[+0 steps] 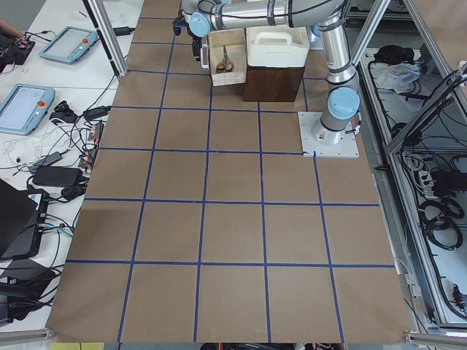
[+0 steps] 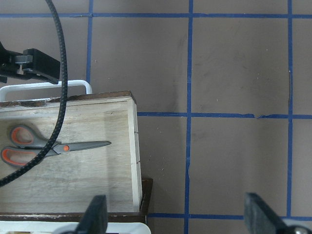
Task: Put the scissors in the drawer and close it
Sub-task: 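Move the left gripper over the drawer's white handle, then lower the left gripper behind the drawer front near the handle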
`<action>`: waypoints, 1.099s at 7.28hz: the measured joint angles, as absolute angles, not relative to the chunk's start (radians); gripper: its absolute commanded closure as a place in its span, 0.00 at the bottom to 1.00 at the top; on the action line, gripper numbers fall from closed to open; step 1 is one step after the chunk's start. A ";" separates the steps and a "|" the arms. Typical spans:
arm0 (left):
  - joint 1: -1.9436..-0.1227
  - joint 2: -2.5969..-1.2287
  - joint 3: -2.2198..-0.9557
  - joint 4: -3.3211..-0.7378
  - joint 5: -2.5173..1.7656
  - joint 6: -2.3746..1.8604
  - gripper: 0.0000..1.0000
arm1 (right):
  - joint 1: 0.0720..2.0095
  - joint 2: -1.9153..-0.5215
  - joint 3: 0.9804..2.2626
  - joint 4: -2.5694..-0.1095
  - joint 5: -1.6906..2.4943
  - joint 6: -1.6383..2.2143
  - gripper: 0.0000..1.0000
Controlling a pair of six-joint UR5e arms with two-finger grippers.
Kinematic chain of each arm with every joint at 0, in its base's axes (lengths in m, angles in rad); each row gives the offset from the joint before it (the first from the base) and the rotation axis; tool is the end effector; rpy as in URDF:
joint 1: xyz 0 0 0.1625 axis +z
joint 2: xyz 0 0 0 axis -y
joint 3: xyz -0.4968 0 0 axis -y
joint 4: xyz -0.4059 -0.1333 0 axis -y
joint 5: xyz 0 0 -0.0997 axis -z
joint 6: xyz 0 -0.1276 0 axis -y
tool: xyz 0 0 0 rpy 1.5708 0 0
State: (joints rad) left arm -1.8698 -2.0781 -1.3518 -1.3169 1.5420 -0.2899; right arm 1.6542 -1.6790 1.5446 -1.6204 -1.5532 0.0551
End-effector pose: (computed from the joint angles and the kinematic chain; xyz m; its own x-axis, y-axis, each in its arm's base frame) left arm -0.3447 -0.6532 0.3504 -0.9998 0.0082 0.0177 0.0090 0.9991 0.0412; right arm 0.1742 -0.4570 0.6036 -0.9991 -0.0324 -0.0273 -0.0269 0.9830 -0.1817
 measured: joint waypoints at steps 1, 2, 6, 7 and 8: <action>-1.870 -2.078 -1.352 -1.332 1.536 -0.290 0.00 | 1.654 -1.679 1.545 -1.621 -1.554 0.053 0.00; -1.871 -2.077 -1.353 -1.342 1.528 -0.290 0.00 | 1.653 -1.680 1.544 -1.622 -1.554 0.052 0.00; -1.873 -2.070 -1.354 -1.374 1.524 -0.290 0.00 | 1.650 -1.682 1.543 -1.611 -1.559 0.059 0.00; -1.873 -2.068 -1.354 -1.383 1.523 -0.289 0.00 | 1.650 -1.684 1.544 -1.602 -1.570 0.061 0.00; -1.873 -2.065 -1.354 -1.391 1.522 -0.290 0.00 | 1.650 -1.685 1.544 -1.587 -1.585 0.062 0.00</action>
State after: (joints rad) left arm -1.8730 -2.0653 -1.3545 -1.3906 1.5219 -0.2896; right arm 1.6501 -1.6849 1.5442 -1.5875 -1.5847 0.0623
